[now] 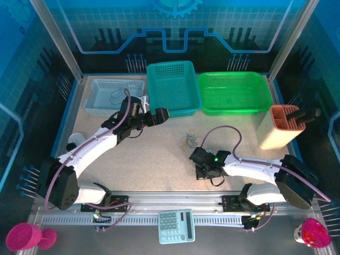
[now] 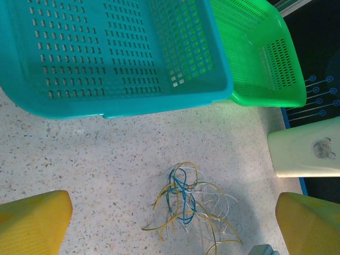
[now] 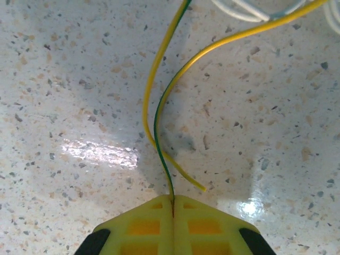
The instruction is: Untangle the cables
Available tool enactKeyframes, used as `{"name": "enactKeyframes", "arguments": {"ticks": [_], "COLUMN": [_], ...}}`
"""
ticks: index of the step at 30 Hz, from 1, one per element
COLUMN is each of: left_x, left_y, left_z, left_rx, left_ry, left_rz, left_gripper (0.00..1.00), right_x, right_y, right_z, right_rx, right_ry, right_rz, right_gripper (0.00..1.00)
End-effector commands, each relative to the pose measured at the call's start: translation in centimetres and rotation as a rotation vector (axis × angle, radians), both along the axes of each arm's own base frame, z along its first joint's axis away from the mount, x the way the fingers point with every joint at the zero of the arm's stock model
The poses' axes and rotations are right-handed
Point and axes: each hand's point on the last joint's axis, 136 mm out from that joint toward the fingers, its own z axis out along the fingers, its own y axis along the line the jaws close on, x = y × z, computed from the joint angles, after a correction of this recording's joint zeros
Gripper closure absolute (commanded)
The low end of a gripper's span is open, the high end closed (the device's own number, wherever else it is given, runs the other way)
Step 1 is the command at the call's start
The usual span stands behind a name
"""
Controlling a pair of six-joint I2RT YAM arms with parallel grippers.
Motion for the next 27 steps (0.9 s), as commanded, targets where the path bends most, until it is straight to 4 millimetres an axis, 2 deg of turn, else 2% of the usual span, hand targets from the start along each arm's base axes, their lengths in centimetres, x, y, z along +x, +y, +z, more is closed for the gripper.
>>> {"name": "enactKeyframes", "arguments": {"ticks": [1, 6, 9, 11, 17, 23, 27], "left_x": [0.0, 0.1, 0.1, 0.1, -0.1, -0.3, -0.3], "left_y": [-0.2, -0.2, -0.3, -0.3, -1.1, -1.3, -1.1], "left_z": [1.9, 2.2, 2.0, 2.0, 2.5, 4.4, 5.7], "left_rx": [-0.032, -0.032, -0.03, -0.029, -0.038, -0.049, -0.051], "left_ry": [-0.043, -0.049, -0.048, -0.05, -0.095, -0.146, -0.168], "left_rz": [0.011, 0.008, 0.005, 0.001, -0.061, -0.087, -0.077], "left_gripper": [0.01, 0.01, 0.01, 0.01, 0.01, 0.01, 0.01], "right_x": [1.1, 3.4, 5.6, 7.5, 11.3, 12.8, 13.4], "right_y": [0.8, 1.3, 1.2, 1.4, 3.2, 4.9, 5.4], "right_z": [3.1, 9.2, 13.3, 16.7, 24.9, 30.6, 33.1], "right_rx": [0.03, 0.097, 0.164, 0.235, 0.45, 0.562, 0.629], "right_ry": [-0.069, -0.198, -0.284, -0.351, -0.494, -0.587, -0.627], "right_rz": [0.042, 0.083, 0.083, 0.079, 0.134, 0.204, 0.218], "right_gripper": [1.0, 1.0, 1.0, 1.0, 1.0, 1.0, 1.0]}}
